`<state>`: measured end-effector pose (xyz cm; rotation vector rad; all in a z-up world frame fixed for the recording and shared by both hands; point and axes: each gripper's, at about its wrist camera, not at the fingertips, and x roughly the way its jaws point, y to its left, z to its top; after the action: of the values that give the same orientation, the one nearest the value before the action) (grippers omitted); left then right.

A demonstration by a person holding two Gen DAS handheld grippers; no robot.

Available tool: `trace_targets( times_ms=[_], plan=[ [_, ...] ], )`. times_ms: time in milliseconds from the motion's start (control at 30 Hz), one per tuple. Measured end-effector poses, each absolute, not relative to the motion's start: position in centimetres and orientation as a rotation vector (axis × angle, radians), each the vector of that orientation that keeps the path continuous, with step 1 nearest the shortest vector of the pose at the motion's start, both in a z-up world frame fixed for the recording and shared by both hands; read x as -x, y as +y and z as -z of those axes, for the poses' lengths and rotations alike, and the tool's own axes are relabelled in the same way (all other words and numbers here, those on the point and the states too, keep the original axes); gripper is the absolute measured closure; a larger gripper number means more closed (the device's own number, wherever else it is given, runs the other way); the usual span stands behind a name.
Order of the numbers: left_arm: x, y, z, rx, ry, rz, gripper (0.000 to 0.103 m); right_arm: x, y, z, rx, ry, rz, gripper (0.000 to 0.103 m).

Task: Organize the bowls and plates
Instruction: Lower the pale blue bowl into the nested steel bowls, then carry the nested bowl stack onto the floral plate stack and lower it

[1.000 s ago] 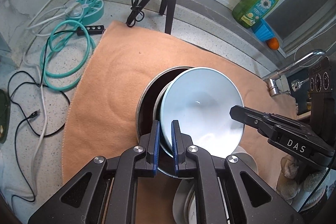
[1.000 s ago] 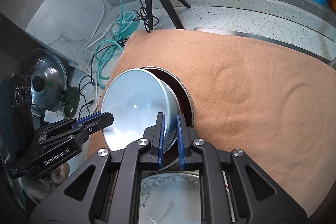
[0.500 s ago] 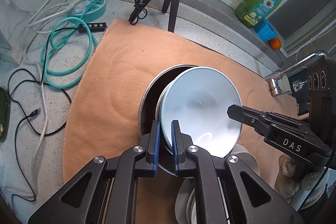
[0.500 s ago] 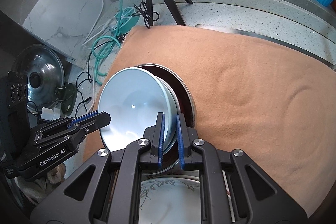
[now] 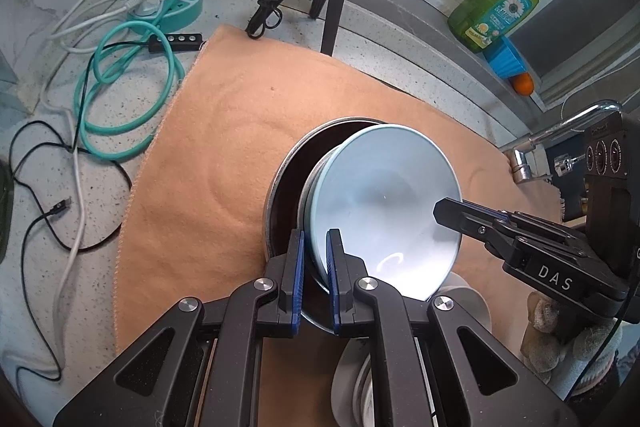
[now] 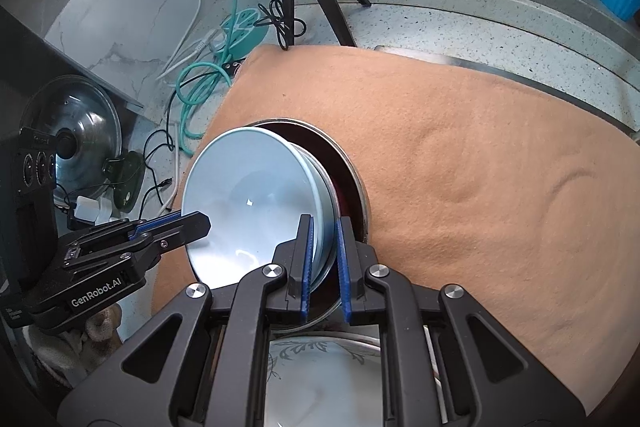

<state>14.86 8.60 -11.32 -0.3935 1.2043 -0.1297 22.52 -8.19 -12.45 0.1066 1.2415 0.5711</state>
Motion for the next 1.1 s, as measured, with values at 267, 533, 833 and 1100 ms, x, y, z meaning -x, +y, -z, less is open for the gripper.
trace_targets(
  times_ms=[267, 533, 833, 1100],
  plan=[
    [-14.4, 9.1, 10.6, 0.401, 1.187, 0.129, 0.093, -22.4, -9.0, 12.0, -0.137, 1.229, -0.579, 0.091],
    [-13.5, 11.4, 9.7, 0.428, 1.127, 0.085, 0.093, -22.1, -11.2, 10.5, -0.193, 1.170, -0.569, 0.088],
    [-13.3, 12.4, 11.0, 0.480, 1.154, 0.081, 0.093, -22.7, -12.8, 12.1, -0.215, 1.199, -0.532, 0.088],
    [-13.8, 11.6, 11.9, 0.478, 1.177, 0.091, 0.093, -22.9, -12.4, 13.6, -0.255, 1.243, -0.550, 0.088]
  ],
)
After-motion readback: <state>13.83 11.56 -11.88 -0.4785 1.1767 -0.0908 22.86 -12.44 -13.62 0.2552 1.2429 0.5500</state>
